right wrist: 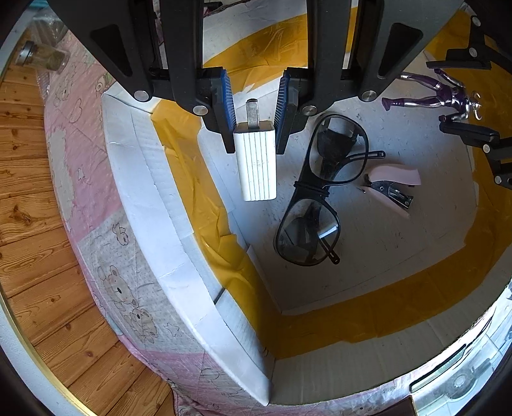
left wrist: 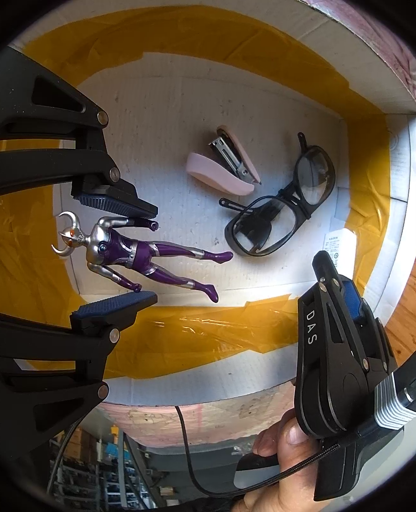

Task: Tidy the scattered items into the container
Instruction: 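Open the left tool to drop the figure while the right tool releases the white charger, then withdraw both open tools from the box toward the remaining items on the bedspread, then grasp the tan tissue pack with the right tool while the left tool grasps the green tape roll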

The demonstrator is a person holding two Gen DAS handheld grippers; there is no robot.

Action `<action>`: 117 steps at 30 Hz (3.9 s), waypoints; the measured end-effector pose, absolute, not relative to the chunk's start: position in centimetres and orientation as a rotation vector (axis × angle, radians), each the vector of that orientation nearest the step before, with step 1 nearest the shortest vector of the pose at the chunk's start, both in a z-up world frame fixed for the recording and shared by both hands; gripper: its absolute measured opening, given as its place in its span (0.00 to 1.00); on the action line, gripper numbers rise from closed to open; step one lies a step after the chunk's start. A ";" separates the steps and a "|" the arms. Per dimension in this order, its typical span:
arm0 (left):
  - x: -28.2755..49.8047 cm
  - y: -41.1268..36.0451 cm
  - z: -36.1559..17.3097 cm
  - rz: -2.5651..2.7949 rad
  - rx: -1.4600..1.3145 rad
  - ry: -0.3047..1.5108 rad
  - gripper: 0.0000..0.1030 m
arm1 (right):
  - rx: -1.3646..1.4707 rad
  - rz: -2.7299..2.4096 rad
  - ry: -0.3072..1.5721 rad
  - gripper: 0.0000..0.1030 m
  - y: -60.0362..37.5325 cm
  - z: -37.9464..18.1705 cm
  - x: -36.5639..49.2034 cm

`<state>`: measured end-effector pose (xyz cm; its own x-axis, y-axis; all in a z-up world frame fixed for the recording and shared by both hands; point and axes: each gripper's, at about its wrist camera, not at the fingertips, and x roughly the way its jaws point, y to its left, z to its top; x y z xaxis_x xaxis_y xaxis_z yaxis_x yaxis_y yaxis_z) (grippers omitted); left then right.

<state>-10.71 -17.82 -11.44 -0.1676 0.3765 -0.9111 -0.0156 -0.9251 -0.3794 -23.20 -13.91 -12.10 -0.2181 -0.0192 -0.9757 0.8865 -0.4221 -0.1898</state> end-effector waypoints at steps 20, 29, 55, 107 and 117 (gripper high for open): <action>-10.1 -18.2 -10.4 2.188 -1.863 -0.459 0.50 | 1.379 -1.773 1.040 0.26 -12.4 -10.6 -22.4; -8.3 -17.7 -7.5 2.385 -1.819 -0.281 0.50 | 1.399 -1.782 0.938 0.28 -11.6 -9.5 -21.2; -2.6 -14.9 -1.6 2.546 -1.713 -0.174 0.50 | 1.211 -1.918 0.405 0.41 -4.6 -1.9 -11.8; -1.2 -0.2 -2.0 2.609 -1.431 -0.223 0.50 | 1.224 -2.277 -0.307 0.41 16.1 -9.7 -4.0; -5.1 2.0 -7.1 2.542 -1.561 -0.291 0.50 | 1.152 -2.170 0.170 0.55 12.6 -9.5 -12.4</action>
